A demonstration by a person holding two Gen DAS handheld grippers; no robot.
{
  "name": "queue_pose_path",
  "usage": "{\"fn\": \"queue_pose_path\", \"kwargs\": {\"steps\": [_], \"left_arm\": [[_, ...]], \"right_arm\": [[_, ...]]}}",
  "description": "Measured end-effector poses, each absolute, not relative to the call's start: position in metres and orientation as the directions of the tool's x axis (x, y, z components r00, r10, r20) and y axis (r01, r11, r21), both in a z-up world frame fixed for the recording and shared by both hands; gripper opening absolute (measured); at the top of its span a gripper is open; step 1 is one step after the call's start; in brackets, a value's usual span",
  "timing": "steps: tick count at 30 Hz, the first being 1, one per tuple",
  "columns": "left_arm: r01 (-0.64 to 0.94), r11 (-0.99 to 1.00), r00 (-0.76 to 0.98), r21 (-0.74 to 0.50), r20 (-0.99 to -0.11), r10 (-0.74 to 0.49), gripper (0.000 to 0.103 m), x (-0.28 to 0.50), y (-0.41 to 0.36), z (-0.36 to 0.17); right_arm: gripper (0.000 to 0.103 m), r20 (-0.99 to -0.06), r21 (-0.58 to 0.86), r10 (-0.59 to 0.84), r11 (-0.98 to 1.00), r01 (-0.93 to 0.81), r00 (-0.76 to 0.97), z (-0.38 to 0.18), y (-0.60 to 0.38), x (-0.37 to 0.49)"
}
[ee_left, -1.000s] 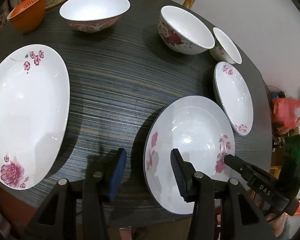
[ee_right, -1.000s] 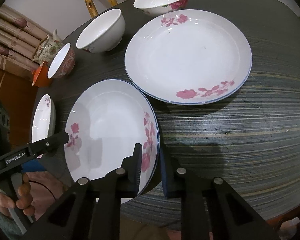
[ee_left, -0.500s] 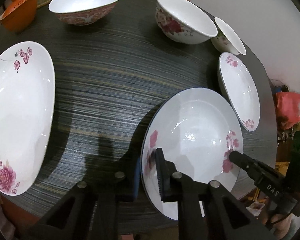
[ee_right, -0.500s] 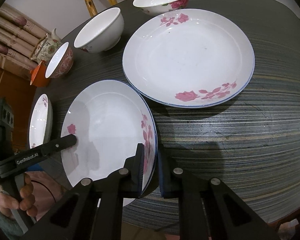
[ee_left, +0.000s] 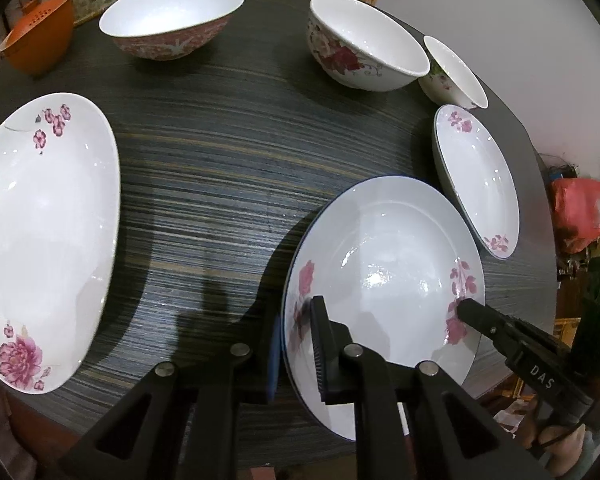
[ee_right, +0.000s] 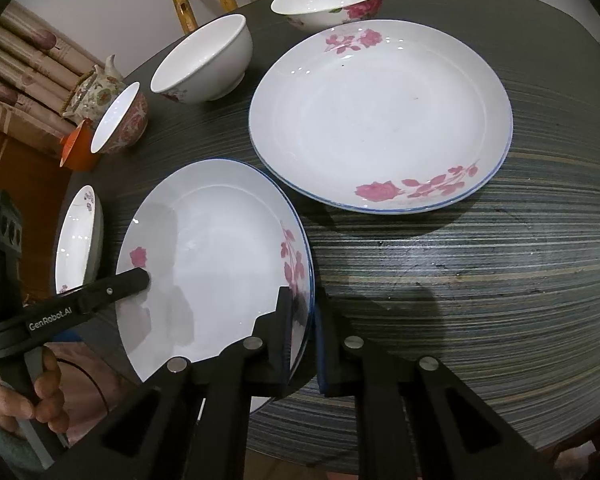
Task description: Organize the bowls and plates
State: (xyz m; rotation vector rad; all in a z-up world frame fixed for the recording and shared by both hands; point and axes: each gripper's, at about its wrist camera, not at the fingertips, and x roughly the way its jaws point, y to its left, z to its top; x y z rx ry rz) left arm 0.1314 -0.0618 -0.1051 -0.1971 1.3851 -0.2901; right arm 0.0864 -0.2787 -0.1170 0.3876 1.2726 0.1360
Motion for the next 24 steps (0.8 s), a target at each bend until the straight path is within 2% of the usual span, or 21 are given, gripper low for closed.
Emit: {"fn": "queue_pose_path", "kwargs": {"steps": [13, 24], "left_arm": [[0.082, 0.948, 0.215, -0.308, -0.923, -0.318, 0.013, 0.131, -0.039, -0.078], [0.019, 0.953, 0.274, -0.301, -0.916, -0.295, 0.014, 0.141, 0.037, -0.047]], "right_arm": [[0.011, -0.893, 0.346, 0.306, 0.936, 0.068, 0.329, -0.088, -0.261, 0.09], [0.011, -0.874, 0.356, 0.339, 0.934, -0.017, 0.347, -0.055, -0.202, 0.113]]}}
